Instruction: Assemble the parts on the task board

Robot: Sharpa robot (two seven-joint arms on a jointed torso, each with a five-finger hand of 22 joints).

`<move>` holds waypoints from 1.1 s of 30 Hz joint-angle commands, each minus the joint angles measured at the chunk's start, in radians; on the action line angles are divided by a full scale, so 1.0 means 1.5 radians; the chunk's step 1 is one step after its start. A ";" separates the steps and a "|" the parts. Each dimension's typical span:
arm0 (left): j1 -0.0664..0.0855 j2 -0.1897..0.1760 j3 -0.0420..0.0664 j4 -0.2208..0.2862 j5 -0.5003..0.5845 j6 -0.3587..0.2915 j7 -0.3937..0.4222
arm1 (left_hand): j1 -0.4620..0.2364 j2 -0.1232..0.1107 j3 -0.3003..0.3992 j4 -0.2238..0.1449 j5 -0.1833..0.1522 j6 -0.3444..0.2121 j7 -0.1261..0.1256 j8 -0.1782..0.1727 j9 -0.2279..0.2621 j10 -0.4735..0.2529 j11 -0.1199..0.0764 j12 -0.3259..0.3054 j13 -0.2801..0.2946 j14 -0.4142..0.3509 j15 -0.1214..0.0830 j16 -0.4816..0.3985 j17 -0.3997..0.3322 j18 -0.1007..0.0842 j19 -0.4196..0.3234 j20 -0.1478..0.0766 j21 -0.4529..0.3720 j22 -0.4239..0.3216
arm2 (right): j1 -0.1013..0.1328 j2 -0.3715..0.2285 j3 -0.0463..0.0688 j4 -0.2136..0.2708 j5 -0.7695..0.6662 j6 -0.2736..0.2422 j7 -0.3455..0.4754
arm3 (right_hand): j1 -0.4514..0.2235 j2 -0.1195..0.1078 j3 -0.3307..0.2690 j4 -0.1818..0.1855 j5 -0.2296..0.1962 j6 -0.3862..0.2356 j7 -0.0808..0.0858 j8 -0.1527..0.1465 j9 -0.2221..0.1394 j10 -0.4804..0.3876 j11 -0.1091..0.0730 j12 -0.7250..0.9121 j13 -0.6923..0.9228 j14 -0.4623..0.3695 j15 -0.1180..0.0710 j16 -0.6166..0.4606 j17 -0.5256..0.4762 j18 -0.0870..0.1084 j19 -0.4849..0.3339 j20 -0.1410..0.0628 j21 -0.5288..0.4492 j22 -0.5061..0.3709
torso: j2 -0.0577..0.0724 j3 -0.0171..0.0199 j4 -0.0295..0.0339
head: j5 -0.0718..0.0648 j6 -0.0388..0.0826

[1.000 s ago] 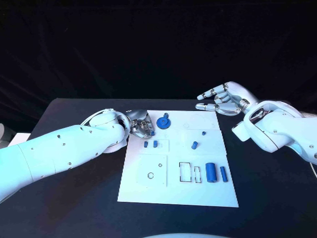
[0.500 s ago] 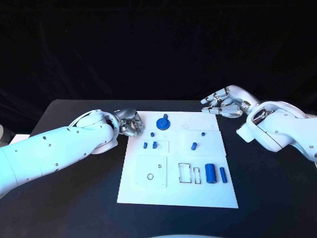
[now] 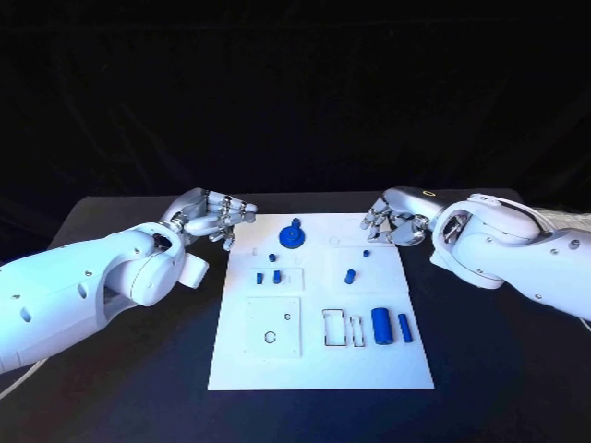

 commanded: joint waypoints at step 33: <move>-0.018 -0.077 -0.003 0.106 0.320 0.024 0.118 | -0.004 0.006 -0.026 -0.003 0.005 -0.003 -0.003 0.005 -0.002 -0.010 -0.006 0.015 0.004 -0.015 0.001 -0.010 -0.023 0.013 -0.015 0.000 -0.037 -0.028 | -0.036 0.046 -0.004 -0.019 -0.225 0.103 -0.056 | -0.020 -0.024 0.075 0.008 -0.007 0.004 -0.006 -0.002 0.000 -0.011 -0.001 -0.003 -0.099 0.046 -0.008 -0.014 0.045 0.011 0.007 -0.008 -0.013 0.050 | 0.000 0.0012 0.0016 | -0.008 -0.004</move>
